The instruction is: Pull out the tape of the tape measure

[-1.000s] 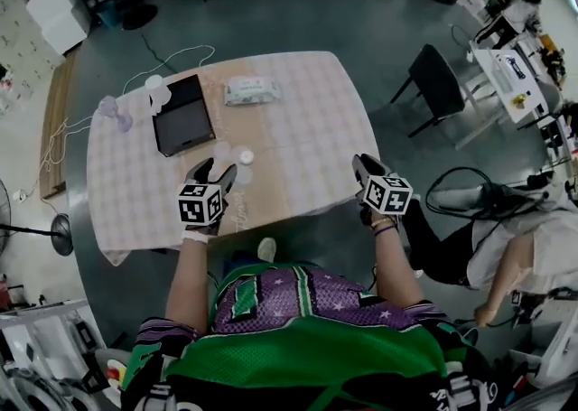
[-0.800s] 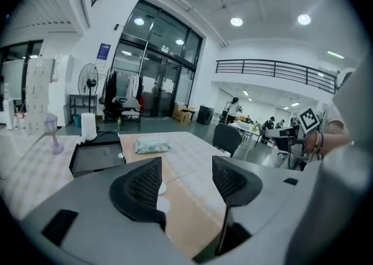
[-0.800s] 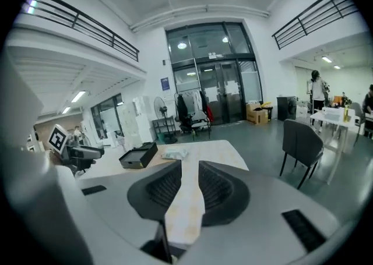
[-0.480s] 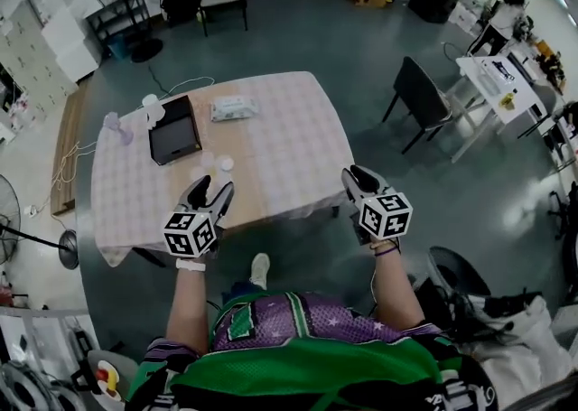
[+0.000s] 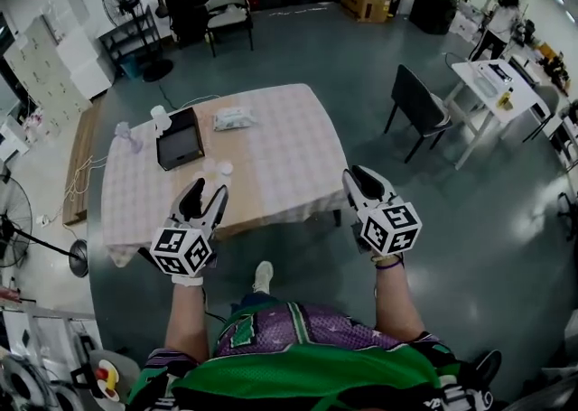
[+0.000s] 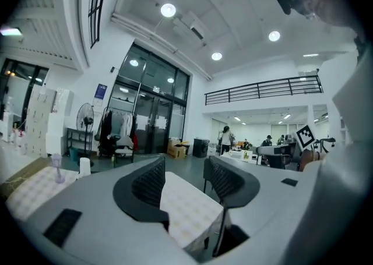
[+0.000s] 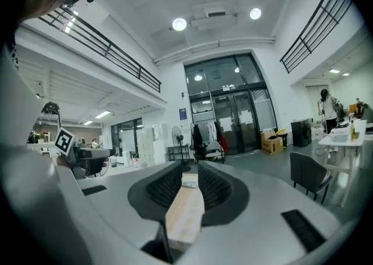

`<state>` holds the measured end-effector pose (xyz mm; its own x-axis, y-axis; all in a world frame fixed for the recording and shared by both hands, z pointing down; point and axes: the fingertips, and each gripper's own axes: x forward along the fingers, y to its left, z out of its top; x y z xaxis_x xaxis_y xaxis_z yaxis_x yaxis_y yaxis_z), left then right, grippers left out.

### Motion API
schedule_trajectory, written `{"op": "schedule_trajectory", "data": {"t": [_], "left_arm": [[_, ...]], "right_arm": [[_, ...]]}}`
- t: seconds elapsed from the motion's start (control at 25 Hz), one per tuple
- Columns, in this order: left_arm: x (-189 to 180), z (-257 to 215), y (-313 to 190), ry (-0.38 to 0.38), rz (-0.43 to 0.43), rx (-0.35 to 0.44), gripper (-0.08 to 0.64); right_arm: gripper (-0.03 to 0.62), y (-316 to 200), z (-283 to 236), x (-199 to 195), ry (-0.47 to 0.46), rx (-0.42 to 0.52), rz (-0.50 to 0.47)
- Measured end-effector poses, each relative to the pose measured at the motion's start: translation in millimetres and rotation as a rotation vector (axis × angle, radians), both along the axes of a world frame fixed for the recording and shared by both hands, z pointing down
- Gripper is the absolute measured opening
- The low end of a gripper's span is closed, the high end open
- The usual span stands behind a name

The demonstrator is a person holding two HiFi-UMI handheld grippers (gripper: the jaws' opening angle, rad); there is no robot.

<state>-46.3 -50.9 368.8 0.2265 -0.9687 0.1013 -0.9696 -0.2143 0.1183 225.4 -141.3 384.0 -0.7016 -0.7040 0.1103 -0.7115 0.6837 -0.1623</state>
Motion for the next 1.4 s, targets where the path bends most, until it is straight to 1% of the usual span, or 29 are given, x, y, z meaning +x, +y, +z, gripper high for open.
{"op": "schedule_trajectory", "data": {"t": [0.12, 0.2, 0.32, 0.4, 0.48, 0.56, 0.68, 0.8, 0.92, 1.04, 1.24, 1.4], "left_arm": [[11, -29, 16, -0.029, -0.024, 0.077, 0.235], [17, -42, 27, -0.048, -0.047, 0.113, 0.215], [22, -53, 43, -0.058, -0.070, 0.143, 0.173], [21, -56, 51, -0.062, -0.083, 0.157, 0.123], [17, -60, 52, -0.065, -0.088, 0.168, 0.081], [14, -62, 51, -0.067, -0.089, 0.175, 0.057], [11, -63, 58, -0.066, -0.109, 0.179, 0.043], [7, -63, 67, -0.054, -0.135, 0.179, 0.038], [-1, -55, 76, -0.056, -0.157, 0.161, 0.038], [-10, -52, 82, -0.055, -0.171, 0.153, 0.038], [-8, -61, 81, -0.070, -0.162, 0.170, 0.038], [-5, -65, 80, -0.097, -0.147, 0.175, 0.038]], "right_arm": [[0.078, 18, -25, 14, -0.018, 0.053, 0.010], [0.077, 28, -35, 20, -0.020, 0.078, 0.014], [0.072, 41, -44, 25, -0.025, 0.098, 0.016], [0.067, 48, -47, 26, -0.040, 0.102, 0.022], [0.060, 51, -49, 27, -0.066, 0.104, 0.031], [0.054, 51, -51, 28, -0.085, 0.105, 0.040], [0.048, 55, -53, 29, -0.086, 0.106, 0.032], [0.034, 58, -55, 30, -0.061, 0.118, 0.031], [0.013, 57, -52, 28, -0.032, 0.122, 0.034], [0.006, 59, -54, 25, -0.039, 0.126, 0.032], [0.005, 62, -61, 22, -0.039, 0.149, 0.046], [0.005, 65, -64, 14, -0.023, 0.166, 0.046]]}}
